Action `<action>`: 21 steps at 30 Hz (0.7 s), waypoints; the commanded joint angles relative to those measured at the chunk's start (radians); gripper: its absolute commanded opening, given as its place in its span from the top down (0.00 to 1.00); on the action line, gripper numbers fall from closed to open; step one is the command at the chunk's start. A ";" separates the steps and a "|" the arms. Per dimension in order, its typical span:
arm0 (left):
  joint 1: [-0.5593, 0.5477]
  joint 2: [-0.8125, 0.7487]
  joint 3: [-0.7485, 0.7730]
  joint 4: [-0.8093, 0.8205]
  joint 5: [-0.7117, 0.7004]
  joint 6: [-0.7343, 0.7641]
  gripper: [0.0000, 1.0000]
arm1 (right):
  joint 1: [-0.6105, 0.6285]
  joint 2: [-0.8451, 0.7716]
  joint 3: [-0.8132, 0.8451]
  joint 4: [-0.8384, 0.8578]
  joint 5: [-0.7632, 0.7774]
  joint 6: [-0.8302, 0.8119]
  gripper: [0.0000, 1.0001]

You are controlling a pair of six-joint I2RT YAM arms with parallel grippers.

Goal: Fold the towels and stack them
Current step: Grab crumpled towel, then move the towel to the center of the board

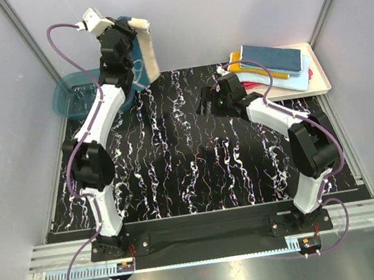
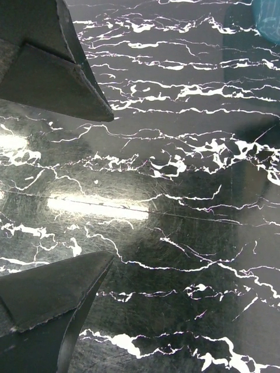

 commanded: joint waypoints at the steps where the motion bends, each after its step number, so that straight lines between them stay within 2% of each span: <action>1: -0.065 -0.159 0.030 0.106 -0.041 0.148 1.00 | 0.004 -0.060 -0.011 0.039 0.038 0.002 0.00; 4: -0.156 -0.249 -0.090 0.135 -0.082 0.234 1.00 | 0.004 -0.092 -0.015 0.032 0.086 0.002 0.00; 6: -0.225 -0.327 -0.224 0.155 -0.136 0.257 1.00 | 0.004 -0.112 -0.021 0.024 0.114 0.010 0.00; 13: -0.432 -0.464 -0.598 0.095 -0.229 0.192 1.00 | 0.004 -0.235 -0.087 -0.016 0.257 0.082 0.00; 15: -0.489 -0.495 -0.699 0.085 -0.254 0.118 0.99 | 0.005 -0.267 -0.124 -0.024 0.284 0.118 0.00; 16: -0.499 -0.503 -0.799 0.065 -0.255 0.075 0.95 | 0.004 -0.301 -0.173 -0.024 0.304 0.129 0.00; 19: -0.519 -0.533 -0.933 0.019 -0.194 -0.081 0.86 | 0.010 -0.382 -0.278 -0.019 0.346 0.169 0.00; 20: -0.541 -0.545 -1.015 0.020 -0.171 -0.101 0.74 | 0.011 -0.406 -0.305 -0.024 0.352 0.177 0.00; 21: -0.551 -0.553 -1.051 0.028 -0.154 -0.120 0.66 | 0.013 -0.430 -0.329 -0.027 0.357 0.178 0.00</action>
